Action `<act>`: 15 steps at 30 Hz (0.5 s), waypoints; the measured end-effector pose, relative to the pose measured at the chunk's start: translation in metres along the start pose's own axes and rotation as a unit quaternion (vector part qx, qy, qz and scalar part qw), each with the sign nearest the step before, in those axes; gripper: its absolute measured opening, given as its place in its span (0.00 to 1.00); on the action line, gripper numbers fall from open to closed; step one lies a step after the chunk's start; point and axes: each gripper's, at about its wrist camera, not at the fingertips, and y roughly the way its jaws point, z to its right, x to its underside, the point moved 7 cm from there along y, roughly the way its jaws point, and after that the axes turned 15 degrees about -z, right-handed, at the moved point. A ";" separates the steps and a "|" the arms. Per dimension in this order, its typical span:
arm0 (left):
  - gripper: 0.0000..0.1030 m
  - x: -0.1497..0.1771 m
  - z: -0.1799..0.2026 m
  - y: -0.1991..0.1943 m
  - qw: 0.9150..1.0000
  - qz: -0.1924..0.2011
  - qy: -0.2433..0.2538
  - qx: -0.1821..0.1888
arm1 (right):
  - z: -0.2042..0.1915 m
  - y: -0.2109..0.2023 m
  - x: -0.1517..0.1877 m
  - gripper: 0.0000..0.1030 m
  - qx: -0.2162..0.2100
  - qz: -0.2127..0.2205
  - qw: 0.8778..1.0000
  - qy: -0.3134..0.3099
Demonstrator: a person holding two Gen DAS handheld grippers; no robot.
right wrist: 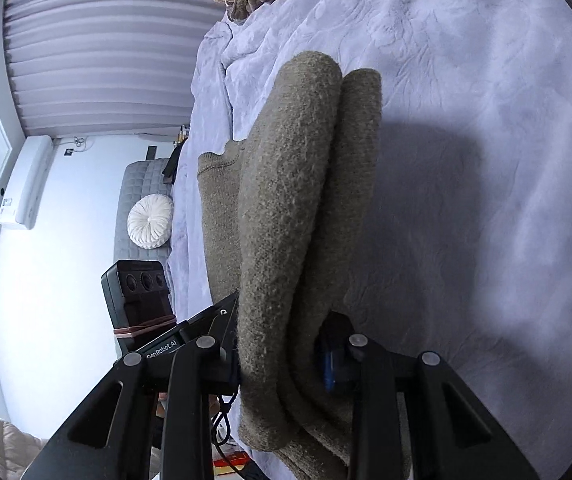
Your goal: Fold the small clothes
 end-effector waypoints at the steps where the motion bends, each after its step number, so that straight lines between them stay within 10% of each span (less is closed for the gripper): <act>1: 0.50 0.007 -0.005 -0.007 1.000 -0.001 -0.002 -0.002 | -0.004 0.003 0.006 0.30 -0.001 -0.001 1.000 0.001; 15: 0.50 0.120 -0.101 -0.045 0.995 -0.027 -0.070 -0.069 | -0.045 0.131 0.074 0.30 0.012 -0.067 0.998 0.009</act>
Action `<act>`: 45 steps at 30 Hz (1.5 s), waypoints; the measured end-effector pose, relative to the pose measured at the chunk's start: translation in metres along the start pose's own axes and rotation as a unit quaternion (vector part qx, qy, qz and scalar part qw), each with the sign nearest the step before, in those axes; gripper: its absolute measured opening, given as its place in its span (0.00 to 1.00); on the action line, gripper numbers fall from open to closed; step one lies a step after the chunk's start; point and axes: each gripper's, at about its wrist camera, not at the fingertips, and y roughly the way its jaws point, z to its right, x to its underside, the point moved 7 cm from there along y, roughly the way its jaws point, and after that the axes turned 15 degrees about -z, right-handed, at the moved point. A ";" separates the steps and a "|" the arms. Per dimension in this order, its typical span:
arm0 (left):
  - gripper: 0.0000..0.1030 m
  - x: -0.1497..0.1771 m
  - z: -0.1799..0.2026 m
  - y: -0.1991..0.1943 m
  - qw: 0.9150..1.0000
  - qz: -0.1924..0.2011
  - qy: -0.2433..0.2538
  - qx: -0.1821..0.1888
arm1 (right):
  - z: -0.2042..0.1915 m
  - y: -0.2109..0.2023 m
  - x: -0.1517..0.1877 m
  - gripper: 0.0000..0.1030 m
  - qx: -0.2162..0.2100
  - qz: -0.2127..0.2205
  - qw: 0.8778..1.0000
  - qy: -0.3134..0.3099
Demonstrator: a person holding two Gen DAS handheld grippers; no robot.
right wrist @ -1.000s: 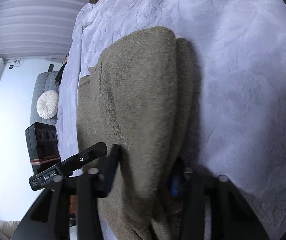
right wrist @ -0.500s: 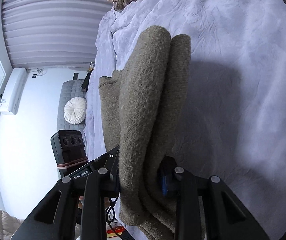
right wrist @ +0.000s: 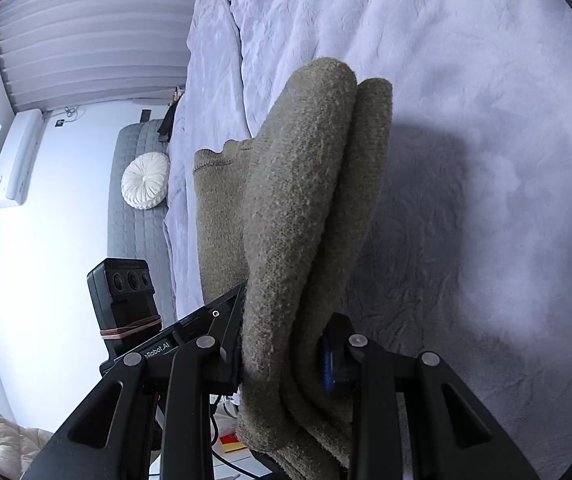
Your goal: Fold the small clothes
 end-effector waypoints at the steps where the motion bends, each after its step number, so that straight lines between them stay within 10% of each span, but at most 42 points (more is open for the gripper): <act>1: 0.50 0.005 -0.010 0.002 1.000 -0.004 -0.010 -0.010 | 0.002 0.008 0.000 0.30 0.011 -0.007 1.000 0.002; 9: 0.50 0.015 -0.051 -0.037 0.997 0.041 -0.045 -0.037 | 0.023 -0.012 -0.002 0.53 0.156 0.004 0.987 0.045; 13: 0.50 0.006 -0.052 -0.039 0.997 0.044 -0.045 -0.036 | 0.036 -0.035 0.007 0.53 0.135 0.025 0.988 0.075; 14: 0.42 0.005 -0.051 -0.037 0.998 0.042 -0.040 -0.038 | 0.041 -0.034 0.009 0.52 0.127 0.021 0.988 0.086; 16: 0.35 -0.001 -0.041 -0.023 0.998 0.028 -0.026 -0.057 | 0.045 -0.015 0.009 0.14 0.128 -0.001 0.986 0.104; 19: 0.35 -0.004 -0.039 -0.008 0.996 0.024 -0.012 -0.087 | 0.047 -0.009 0.016 0.09 0.202 0.002 0.976 0.078; 24: 0.48 -0.004 -0.042 -0.001 0.994 0.025 -0.017 -0.102 | 0.060 0.004 0.010 0.09 0.294 -0.020 0.955 0.043; 45: 0.49 0.086 -0.029 0.000 0.991 -0.059 -0.001 -0.117 | 0.017 0.004 0.074 0.10 0.325 -0.033 0.945 0.015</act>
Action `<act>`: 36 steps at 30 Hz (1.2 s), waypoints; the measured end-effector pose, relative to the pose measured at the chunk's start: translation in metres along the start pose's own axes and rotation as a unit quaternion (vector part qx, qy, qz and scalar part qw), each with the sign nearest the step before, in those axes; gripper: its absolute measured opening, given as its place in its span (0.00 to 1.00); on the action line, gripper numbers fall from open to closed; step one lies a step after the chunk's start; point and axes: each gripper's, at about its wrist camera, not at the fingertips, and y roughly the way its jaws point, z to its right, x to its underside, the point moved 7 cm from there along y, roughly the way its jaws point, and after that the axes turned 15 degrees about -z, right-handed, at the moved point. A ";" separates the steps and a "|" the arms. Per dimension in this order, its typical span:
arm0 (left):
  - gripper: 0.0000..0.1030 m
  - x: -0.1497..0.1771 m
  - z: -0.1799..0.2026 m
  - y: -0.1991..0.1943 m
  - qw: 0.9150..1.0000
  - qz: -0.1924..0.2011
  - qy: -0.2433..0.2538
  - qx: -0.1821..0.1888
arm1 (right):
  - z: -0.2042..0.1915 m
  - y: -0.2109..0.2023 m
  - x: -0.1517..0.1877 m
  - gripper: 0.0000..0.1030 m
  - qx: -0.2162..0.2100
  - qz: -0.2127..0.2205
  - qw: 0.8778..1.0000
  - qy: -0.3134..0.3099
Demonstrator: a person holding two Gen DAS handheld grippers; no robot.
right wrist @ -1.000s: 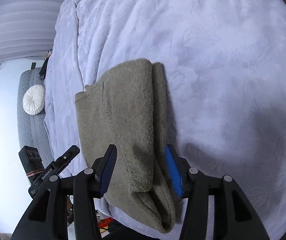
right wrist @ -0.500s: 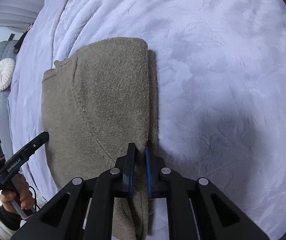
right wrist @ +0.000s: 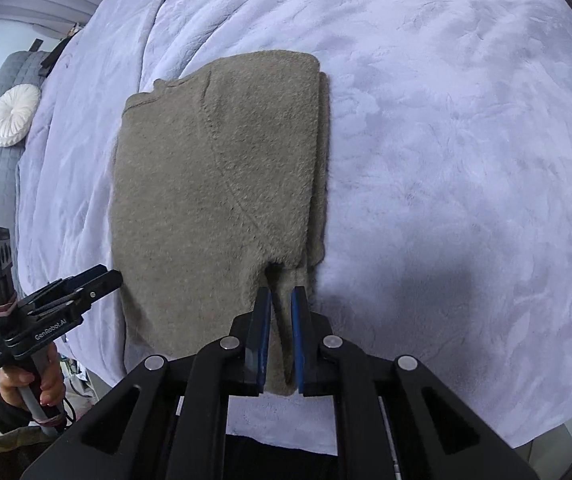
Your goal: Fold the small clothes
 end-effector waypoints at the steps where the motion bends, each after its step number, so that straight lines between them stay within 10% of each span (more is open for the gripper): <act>1: 0.49 0.002 0.000 0.002 1.000 -0.005 -0.001 -0.001 | -0.004 0.001 0.002 0.10 0.000 -0.001 1.000 -0.007; 15: 0.49 0.004 0.001 0.000 1.000 0.001 -0.011 -0.005 | -0.009 0.049 0.017 0.12 0.021 -0.080 0.996 -0.029; 36: 0.49 -0.006 0.008 -0.019 1.000 0.021 0.000 -0.017 | 0.006 0.006 0.016 0.13 0.031 -0.036 0.999 0.014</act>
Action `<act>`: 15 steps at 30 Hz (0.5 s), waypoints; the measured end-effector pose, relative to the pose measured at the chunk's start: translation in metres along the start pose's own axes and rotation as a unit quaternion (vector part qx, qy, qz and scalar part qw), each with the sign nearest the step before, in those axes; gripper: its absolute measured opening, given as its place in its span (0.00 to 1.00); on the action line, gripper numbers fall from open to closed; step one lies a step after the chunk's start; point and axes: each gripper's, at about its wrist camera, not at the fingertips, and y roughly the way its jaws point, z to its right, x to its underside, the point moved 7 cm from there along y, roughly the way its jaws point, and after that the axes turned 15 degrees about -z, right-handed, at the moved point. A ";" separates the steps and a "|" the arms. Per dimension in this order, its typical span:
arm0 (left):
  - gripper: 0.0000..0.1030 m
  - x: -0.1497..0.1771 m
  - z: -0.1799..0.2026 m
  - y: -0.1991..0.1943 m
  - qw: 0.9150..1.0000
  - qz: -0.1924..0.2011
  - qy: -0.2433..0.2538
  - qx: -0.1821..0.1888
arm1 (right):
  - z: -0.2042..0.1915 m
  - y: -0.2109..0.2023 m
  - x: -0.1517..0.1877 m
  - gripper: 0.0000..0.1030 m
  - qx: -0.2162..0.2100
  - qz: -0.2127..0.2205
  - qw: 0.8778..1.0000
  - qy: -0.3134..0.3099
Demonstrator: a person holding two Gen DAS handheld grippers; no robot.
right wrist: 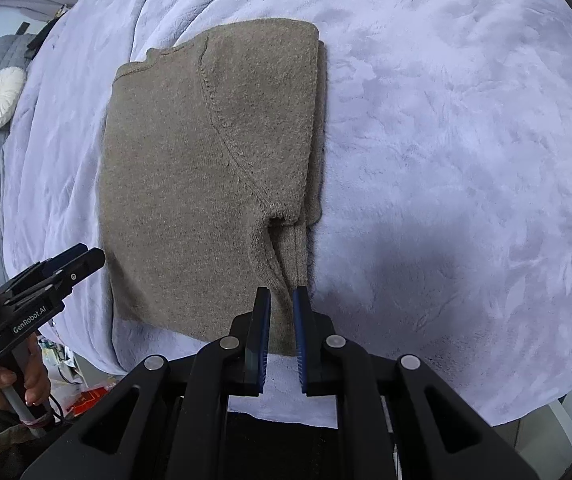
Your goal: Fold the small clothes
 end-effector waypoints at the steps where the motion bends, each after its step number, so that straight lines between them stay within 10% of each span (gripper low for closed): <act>1: 0.49 -0.001 0.000 -0.001 1.000 0.001 -0.002 0.000 | 0.000 -0.002 -0.001 0.15 -0.001 0.003 1.000 0.003; 15: 0.49 -0.015 0.009 -0.017 1.000 0.006 -0.016 -0.005 | -0.011 -0.027 -0.018 0.42 0.003 0.042 0.999 0.030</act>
